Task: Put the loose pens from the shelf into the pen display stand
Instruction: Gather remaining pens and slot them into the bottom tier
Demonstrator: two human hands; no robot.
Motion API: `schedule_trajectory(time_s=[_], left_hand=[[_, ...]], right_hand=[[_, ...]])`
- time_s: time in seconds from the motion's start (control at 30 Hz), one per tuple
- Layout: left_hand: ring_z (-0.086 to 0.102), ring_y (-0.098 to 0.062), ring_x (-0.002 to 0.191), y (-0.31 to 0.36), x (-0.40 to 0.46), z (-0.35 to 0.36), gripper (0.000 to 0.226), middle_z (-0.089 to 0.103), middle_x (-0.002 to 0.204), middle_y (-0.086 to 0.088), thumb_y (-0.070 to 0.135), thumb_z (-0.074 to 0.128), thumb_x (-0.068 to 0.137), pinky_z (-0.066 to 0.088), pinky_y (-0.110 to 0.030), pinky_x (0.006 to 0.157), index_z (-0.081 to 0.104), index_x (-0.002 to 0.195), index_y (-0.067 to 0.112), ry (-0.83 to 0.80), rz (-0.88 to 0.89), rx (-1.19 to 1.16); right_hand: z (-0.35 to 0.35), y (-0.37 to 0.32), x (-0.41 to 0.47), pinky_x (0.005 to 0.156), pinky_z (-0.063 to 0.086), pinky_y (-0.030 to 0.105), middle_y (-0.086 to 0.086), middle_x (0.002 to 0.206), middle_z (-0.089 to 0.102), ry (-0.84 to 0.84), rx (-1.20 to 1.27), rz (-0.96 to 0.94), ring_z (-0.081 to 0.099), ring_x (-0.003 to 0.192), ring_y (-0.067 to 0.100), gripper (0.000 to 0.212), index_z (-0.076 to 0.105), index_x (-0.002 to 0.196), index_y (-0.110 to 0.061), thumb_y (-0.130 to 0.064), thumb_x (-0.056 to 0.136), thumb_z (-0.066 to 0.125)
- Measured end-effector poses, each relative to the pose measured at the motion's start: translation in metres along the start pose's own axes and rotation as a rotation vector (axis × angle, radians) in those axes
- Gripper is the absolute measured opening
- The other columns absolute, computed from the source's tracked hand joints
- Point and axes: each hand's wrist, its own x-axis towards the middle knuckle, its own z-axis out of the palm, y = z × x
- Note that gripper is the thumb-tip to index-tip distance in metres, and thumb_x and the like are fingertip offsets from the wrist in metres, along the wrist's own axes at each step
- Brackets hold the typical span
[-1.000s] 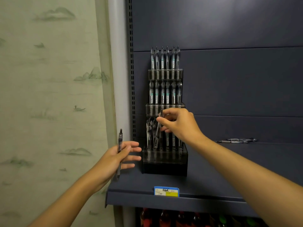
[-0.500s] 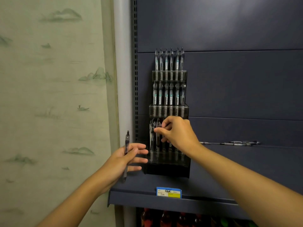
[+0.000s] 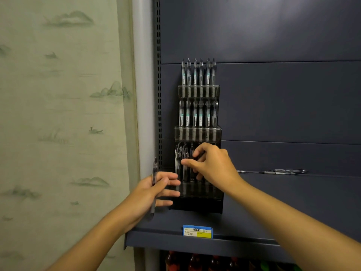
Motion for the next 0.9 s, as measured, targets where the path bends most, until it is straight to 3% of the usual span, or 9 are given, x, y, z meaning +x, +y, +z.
schedule_trajectory(time_s=[0.07,0.17,0.37,0.5,0.6,0.67,0.9], left_hand=[[0.073,-0.026,0.095,0.001,0.002,0.008,0.025,0.074,0.107,-0.006,0.020,0.043,0.102,0.060,-0.034,0.074,0.064,0.115,0.016,-0.024,-0.004,-0.003],[0.073,-0.028,0.094,0.003,0.006,0.023,0.024,0.076,0.102,-0.009,0.018,0.042,0.103,0.061,-0.034,0.071,0.061,0.118,0.014,-0.082,-0.020,-0.020],[0.073,-0.033,0.091,0.008,0.012,0.041,0.025,0.075,0.100,-0.014,0.008,0.038,0.103,0.060,-0.038,0.076,0.060,0.113,0.014,-0.196,-0.051,-0.034],[0.071,-0.030,0.101,0.010,0.015,0.047,0.024,0.074,0.107,-0.011,0.012,0.044,0.102,0.056,-0.045,0.088,0.061,0.115,0.023,-0.242,-0.013,0.006],[0.070,-0.022,0.106,0.011,0.016,0.042,0.025,0.074,0.112,-0.002,0.012,0.049,0.099,0.054,-0.042,0.093,0.061,0.119,0.021,-0.235,-0.018,0.043],[0.070,-0.019,0.106,0.010,0.016,0.033,0.026,0.074,0.113,0.003,0.012,0.050,0.099,0.056,-0.038,0.090,0.059,0.121,0.022,-0.210,-0.017,0.065],[0.071,-0.020,0.103,0.003,0.010,0.001,0.024,0.073,0.114,0.001,0.014,0.048,0.100,0.056,-0.038,0.090,0.061,0.121,0.017,-0.106,-0.028,0.107]], right_hand=[[0.000,-0.008,-0.009,0.064,0.057,0.022,0.000,0.071,0.073,-0.045,0.116,-0.037,0.070,0.059,0.008,0.030,0.064,0.094,-0.021,-0.043,0.080,0.078],[0.003,-0.014,-0.016,0.072,0.053,0.016,-0.009,0.082,0.073,-0.133,0.050,-0.159,0.068,0.077,0.005,0.028,0.070,0.104,-0.027,-0.044,0.082,0.077],[-0.007,-0.011,-0.020,0.078,0.044,0.008,-0.019,0.095,0.069,-0.205,0.029,-0.181,0.063,0.096,0.001,0.023,0.071,0.109,-0.029,-0.037,0.088,0.072],[-0.014,-0.012,-0.022,0.075,0.048,0.006,-0.011,0.084,0.073,-0.133,0.130,-0.159,0.068,0.088,-0.001,0.016,0.071,0.101,-0.021,-0.029,0.088,0.073],[-0.026,-0.016,-0.013,0.076,0.060,0.028,0.002,0.085,0.076,-0.021,0.268,-0.098,0.073,0.082,0.015,0.013,0.070,0.100,-0.017,-0.023,0.089,0.073],[-0.038,-0.019,-0.005,0.071,0.063,0.034,0.003,0.086,0.076,0.034,0.363,-0.058,0.075,0.077,0.016,0.015,0.069,0.104,-0.015,-0.021,0.090,0.071],[-0.050,-0.007,0.010,0.070,0.062,0.025,0.000,0.088,0.075,0.145,0.277,-0.043,0.074,0.069,0.011,0.024,0.067,0.115,-0.013,-0.022,0.092,0.070]])
